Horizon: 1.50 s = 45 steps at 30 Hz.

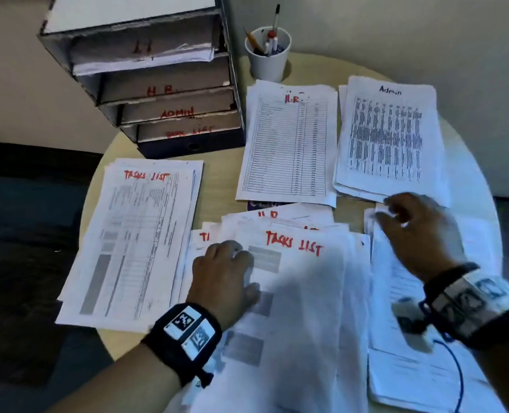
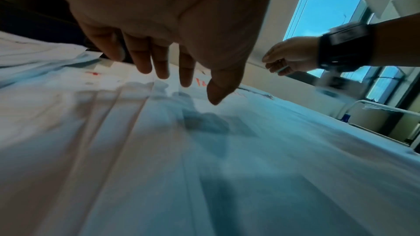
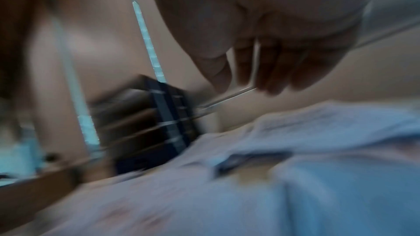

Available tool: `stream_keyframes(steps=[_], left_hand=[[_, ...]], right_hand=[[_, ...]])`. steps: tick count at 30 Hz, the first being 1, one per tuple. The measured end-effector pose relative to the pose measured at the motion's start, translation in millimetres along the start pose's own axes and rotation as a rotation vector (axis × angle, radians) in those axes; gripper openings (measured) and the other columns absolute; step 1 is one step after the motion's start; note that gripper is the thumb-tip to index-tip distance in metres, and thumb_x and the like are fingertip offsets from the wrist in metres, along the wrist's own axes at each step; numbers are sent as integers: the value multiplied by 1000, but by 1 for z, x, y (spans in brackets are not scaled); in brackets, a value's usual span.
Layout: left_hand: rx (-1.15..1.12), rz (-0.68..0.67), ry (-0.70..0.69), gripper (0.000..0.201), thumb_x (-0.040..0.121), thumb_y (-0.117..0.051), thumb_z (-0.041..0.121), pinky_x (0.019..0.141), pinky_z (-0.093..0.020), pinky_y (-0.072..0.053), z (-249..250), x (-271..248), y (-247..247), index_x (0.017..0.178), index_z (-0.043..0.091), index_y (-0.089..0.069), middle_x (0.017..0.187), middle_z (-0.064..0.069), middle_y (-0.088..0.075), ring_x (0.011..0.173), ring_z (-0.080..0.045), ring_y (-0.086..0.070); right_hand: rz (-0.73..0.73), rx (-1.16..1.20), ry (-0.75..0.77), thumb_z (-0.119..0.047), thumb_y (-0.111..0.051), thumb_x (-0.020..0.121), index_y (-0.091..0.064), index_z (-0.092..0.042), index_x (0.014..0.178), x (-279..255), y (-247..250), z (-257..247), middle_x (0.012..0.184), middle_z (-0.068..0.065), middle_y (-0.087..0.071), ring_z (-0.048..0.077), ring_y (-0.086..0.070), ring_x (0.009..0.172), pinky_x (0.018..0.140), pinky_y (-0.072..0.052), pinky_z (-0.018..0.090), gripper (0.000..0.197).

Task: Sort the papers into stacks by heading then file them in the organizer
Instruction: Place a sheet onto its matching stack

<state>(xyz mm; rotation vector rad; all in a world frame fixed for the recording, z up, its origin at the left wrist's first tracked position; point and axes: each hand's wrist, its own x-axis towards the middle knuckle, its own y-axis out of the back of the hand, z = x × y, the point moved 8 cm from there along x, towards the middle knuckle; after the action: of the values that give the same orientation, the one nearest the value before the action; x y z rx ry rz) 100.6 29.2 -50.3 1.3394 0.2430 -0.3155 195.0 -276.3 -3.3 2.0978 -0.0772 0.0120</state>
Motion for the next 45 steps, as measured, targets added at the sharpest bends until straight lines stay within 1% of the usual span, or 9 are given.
stream_keyframes(steps=[3,7,15,22,29,34,38,41,45], left_hand=[[-2,2,-82,70,76,-72,47,102,-41,-39,8,38,9,138,27,-46,146,0,-39,133,-26,-35],[109,-143,1,85,69,-77,53,103,-47,-38,4,69,10,142,35,-37,139,-2,-43,130,-29,-38],[-185,98,-181,36,87,-65,12,87,-35,-48,-1,60,29,121,19,-64,119,-7,-54,105,-28,-54],[-66,253,-258,9,85,-75,22,81,-42,-49,2,54,36,91,17,-76,115,-7,-60,107,-35,-52],[-259,248,-381,41,95,-52,51,62,-33,-46,9,18,60,80,15,-65,74,4,-58,71,-23,-55],[-366,223,-444,48,92,-50,59,53,-29,-37,9,6,69,63,22,-47,56,9,-44,56,-8,-42],[-629,17,-263,31,90,-71,35,59,-21,-41,-5,22,53,65,21,-59,59,12,-55,58,-2,-47],[-699,-39,-81,10,91,-72,21,68,-24,-47,-28,31,40,81,19,-70,71,8,-66,65,-5,-56],[-786,43,56,7,94,-68,15,66,-19,-46,-51,34,36,88,13,-72,77,2,-66,67,-6,-55]], right_hand=[[-279,-14,235,-41,-66,77,-72,-26,95,-106,-51,-64,88,-5,-69,20,-67,81,71,-55,30,24],[-661,-238,261,-51,-57,71,-53,-36,123,-176,-110,-67,137,-6,-44,23,-42,130,95,-46,40,54],[-743,-273,255,-41,-60,84,-29,-34,148,-190,-110,-61,163,10,-6,29,-5,151,115,-24,47,71],[-756,-237,232,-43,-59,87,-29,-36,151,-193,-109,-57,165,8,1,23,0,152,119,-14,42,71],[-14,371,-335,-29,-82,76,-51,-25,135,-161,-47,0,123,-6,-52,15,-57,109,92,-53,38,67],[-75,686,-507,-29,-82,75,-64,-25,114,-141,-55,17,94,-7,-74,12,-71,85,70,-56,30,43],[-43,536,-423,-29,-72,85,-66,-30,67,-123,-48,23,55,-12,-60,17,-55,59,61,-48,36,19],[116,552,-427,-26,-67,89,-61,-19,66,-120,-23,44,50,-6,-52,13,-46,51,52,-42,28,24],[200,1257,-581,-9,-60,93,-65,-5,88,-132,-2,86,73,-4,-74,8,-65,60,56,-56,20,8]])
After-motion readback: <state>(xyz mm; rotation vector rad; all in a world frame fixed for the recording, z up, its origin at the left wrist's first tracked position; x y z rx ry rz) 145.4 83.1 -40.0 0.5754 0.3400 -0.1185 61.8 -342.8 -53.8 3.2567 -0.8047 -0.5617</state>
